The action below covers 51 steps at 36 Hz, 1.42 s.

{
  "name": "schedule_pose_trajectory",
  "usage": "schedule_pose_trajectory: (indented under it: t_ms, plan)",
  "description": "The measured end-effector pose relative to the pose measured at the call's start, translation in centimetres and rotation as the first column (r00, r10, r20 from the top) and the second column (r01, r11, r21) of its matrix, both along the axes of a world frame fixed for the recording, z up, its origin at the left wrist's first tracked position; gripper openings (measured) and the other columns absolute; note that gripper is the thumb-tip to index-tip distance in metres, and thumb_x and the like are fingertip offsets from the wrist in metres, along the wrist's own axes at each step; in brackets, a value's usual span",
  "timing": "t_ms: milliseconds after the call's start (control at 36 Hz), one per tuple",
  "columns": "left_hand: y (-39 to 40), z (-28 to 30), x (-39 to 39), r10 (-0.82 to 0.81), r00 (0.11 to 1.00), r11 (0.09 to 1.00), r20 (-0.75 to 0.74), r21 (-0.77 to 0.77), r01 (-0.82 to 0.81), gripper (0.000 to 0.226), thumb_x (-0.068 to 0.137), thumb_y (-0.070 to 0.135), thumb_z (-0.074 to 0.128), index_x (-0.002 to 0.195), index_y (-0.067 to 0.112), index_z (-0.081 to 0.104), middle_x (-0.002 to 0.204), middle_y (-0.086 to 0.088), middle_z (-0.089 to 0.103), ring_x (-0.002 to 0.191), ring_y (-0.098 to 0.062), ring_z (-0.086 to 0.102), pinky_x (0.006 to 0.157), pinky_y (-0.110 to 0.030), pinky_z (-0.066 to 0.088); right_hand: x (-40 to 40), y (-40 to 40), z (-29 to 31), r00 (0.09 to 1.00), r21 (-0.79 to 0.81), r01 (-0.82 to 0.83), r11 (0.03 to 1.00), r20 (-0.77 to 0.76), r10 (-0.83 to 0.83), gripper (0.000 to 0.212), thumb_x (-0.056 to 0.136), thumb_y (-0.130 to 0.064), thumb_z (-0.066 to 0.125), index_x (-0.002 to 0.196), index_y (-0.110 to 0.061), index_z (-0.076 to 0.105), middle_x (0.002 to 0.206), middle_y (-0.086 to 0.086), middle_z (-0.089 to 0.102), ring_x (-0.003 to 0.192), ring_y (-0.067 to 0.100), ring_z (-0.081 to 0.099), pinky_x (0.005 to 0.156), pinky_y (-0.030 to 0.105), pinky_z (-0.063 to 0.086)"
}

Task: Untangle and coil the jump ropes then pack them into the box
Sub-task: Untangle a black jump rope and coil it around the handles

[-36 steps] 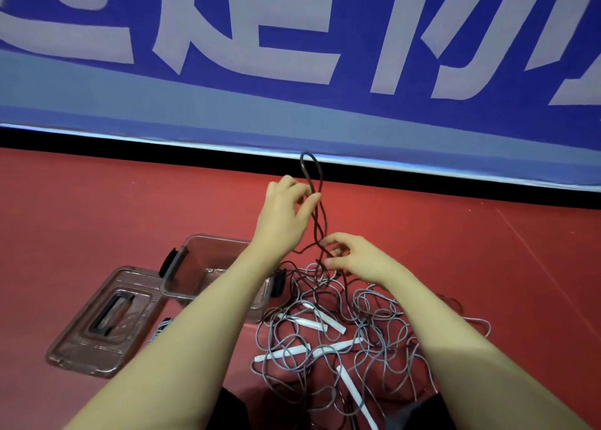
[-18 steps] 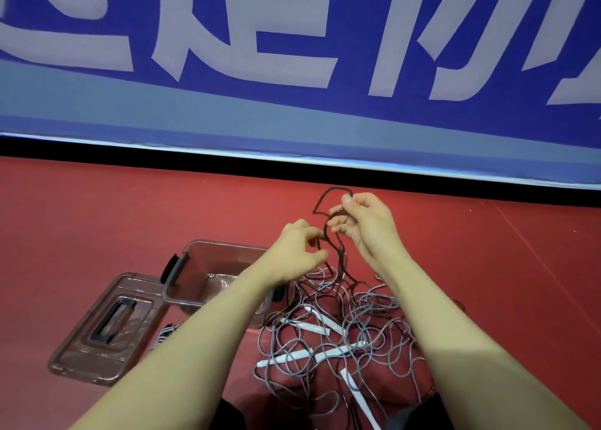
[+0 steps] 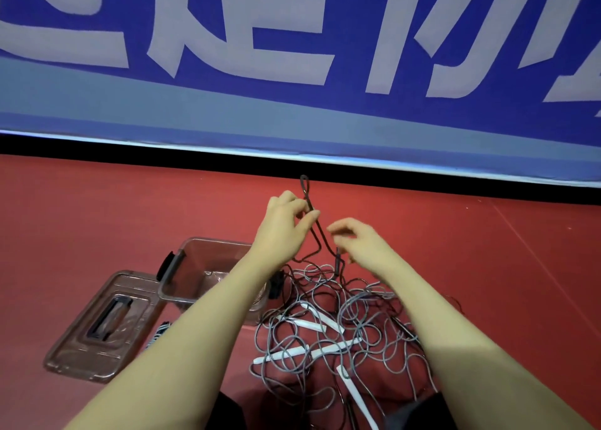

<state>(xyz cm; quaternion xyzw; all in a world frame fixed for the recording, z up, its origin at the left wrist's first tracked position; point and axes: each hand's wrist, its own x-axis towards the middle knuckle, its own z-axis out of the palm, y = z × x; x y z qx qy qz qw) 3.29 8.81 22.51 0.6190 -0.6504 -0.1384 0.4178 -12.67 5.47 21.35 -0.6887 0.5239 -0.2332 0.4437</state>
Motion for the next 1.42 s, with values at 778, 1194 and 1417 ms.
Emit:
schedule_pose_trajectory:
  t_ms: [778,1194,1417]
  plan:
    - [0.5,-2.1,0.8,-0.086,0.996,0.974,0.021,0.213,0.079,0.025,0.091,0.036,0.059,0.088,0.012,0.065,0.084,0.002,0.045,0.09,-0.015,0.039,0.069,-0.021,0.025,1.1,-0.1,2.8,0.537,0.251,0.275,0.928,0.761,-0.364,0.031,0.101,-0.022,0.042,0.081,-0.005,0.059,0.056,0.0,0.058,0.046,0.01,0.047,0.042,0.017,0.033]
    - [-0.1,0.2,1.2,0.064,0.987,0.993,-0.149,0.107,-0.048,0.037,0.098,0.034,0.048,0.074,0.017,0.071,0.057,0.003,0.05,0.049,-0.005,0.042,0.053,-0.024,0.029,1.5,0.3,0.7,0.803,0.332,0.138,0.933,0.514,-0.301,0.02,0.091,-0.01,0.06,0.109,-0.002,0.055,0.105,0.013,0.058,0.071,0.016,0.057,0.053,0.021,0.048]
    - [0.0,1.4,0.7,0.068,0.98,0.994,-0.187,0.091,-0.052,0.037,0.096,0.036,0.051,0.079,0.013,0.074,0.037,0.008,0.038,0.042,-0.004,0.038,0.045,-0.016,0.028,2.2,1.3,-0.1,0.971,0.091,-0.102,0.991,0.226,0.079,0.022,0.084,-0.005,0.067,0.101,-0.018,0.063,0.091,0.004,0.064,0.074,0.014,0.058,0.063,0.021,0.048]
